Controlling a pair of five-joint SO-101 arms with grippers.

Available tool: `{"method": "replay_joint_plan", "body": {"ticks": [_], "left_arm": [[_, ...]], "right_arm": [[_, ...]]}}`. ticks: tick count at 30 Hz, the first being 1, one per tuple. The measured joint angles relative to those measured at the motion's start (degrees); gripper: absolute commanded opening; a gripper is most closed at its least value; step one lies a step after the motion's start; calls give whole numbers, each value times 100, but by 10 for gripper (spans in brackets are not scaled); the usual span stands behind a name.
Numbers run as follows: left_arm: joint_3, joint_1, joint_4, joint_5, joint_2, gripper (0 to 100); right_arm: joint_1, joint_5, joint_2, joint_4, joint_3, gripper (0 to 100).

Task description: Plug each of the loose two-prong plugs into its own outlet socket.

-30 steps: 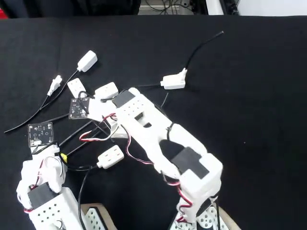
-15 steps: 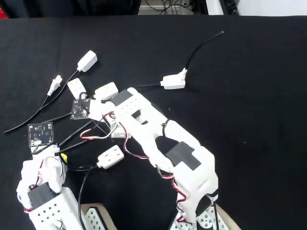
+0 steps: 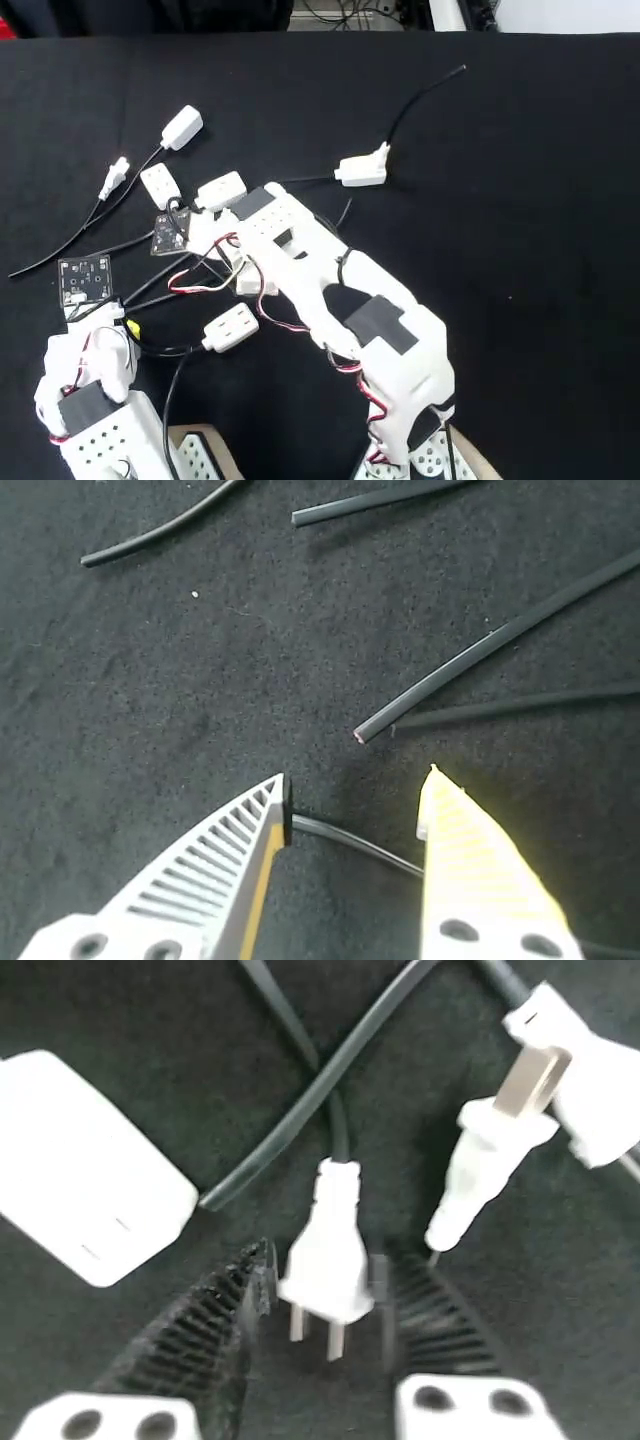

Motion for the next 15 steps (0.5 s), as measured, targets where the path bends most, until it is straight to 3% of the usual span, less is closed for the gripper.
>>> {"method": "replay_joint_plan", "body": {"ticks": [3,9,15], "left_arm": [[0,0,0,0,0,216],[0,0,0,0,0,216],[0,0,0,-18,0,216]], "right_arm": [[-141,0,0,-9,123,179],[-176,0,70,-35,62,15],[-185,-44,88,0,35,21]]}}
